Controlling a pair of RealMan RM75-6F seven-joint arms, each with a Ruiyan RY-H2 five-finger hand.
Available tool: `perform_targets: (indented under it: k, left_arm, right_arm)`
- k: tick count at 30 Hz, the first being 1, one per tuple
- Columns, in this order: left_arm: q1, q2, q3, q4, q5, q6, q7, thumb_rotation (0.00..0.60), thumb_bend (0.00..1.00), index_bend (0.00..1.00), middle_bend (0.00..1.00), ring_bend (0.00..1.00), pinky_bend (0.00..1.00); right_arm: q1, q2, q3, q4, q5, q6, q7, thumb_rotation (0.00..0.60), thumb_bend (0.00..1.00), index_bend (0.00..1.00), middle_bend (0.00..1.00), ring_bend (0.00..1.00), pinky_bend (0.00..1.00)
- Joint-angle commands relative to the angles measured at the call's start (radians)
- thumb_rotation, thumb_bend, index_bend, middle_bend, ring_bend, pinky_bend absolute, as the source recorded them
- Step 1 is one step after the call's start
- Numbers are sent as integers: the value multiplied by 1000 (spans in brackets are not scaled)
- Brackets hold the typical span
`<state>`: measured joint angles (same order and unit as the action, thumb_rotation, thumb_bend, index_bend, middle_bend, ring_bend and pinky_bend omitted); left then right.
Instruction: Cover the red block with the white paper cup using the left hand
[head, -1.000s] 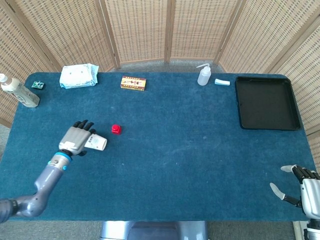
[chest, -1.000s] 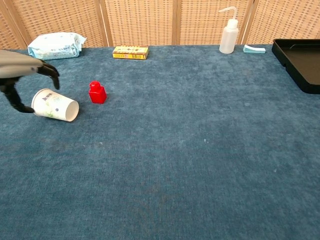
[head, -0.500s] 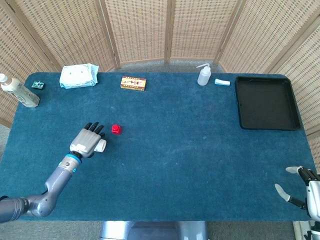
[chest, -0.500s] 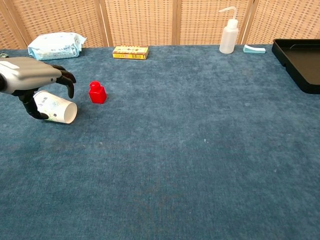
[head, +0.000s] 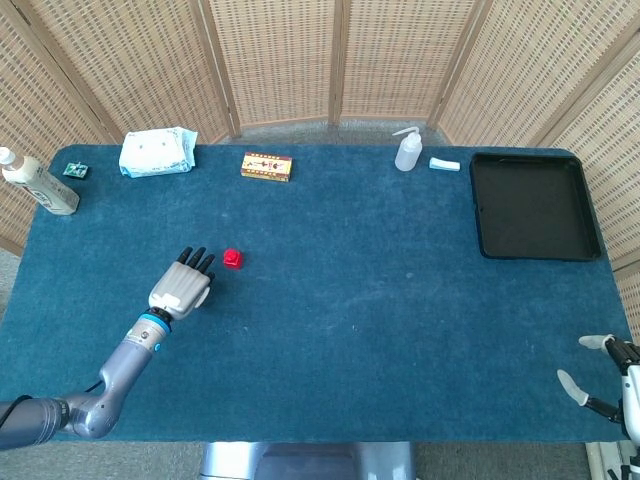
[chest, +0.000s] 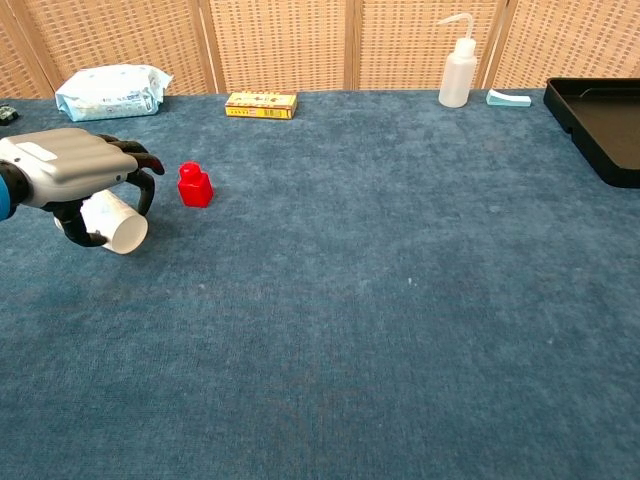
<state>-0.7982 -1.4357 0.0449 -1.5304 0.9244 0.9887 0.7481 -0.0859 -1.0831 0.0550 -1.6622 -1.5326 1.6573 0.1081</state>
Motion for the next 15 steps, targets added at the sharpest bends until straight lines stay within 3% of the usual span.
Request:
perform_targets:
  k: [1,8,15]
  left_arm:
    - [3,-7,2,12,6,2,8,541,281,409,104,0,79]
    - [34,16,-67,-8,43,16,-164,538,281,450,104,0,79]
    - [82,91,-208,-66,70,-36,-576,536,281,451,104,0,79]
  right_arm:
    - [0,1,2,0,1,0,2,131,274,364,417,393,352]
    - [3,-1,2,-2,-7,-3,4,134,274,364,417,393,352]
    - [9,-7,3,-9,-12,-10,-7,135,274,364,417,393,352]
